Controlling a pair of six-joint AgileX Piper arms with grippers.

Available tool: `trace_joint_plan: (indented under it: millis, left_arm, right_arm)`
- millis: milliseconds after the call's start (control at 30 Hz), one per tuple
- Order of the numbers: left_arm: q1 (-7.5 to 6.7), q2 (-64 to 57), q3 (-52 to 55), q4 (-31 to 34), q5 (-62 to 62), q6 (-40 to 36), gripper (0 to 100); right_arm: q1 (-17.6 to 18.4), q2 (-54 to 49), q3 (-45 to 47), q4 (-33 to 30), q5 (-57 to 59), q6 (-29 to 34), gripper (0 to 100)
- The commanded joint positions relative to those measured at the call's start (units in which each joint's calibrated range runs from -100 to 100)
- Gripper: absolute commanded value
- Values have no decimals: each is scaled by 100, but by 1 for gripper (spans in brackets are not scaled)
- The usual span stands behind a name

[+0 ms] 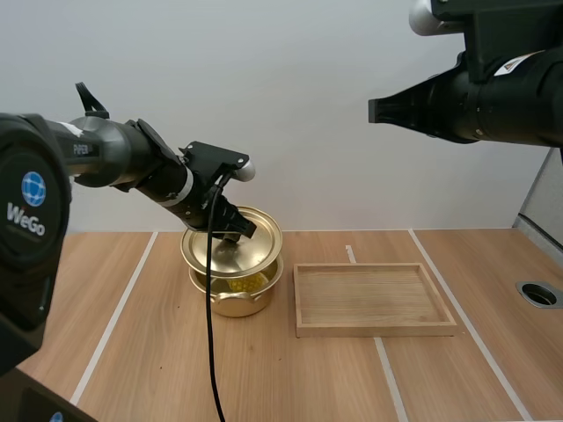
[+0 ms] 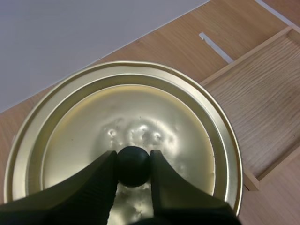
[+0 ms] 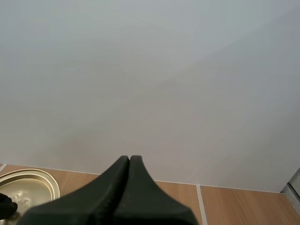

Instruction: Open the pot, put the pineapple inside, and close it

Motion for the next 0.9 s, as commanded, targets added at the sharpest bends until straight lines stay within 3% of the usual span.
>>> trace_joint_plan:
  millis: [0, 867]
  left_arm:
    - [-16, 106, 5, -153, -127, 51, 0]
    - [-16, 1085, 5, -277, -346, 268, 0]
  right_arm:
    - [-23, -67, -14, 2, 27, 8, 0]
    - [-23, -67, -14, 2, 27, 8, 0]
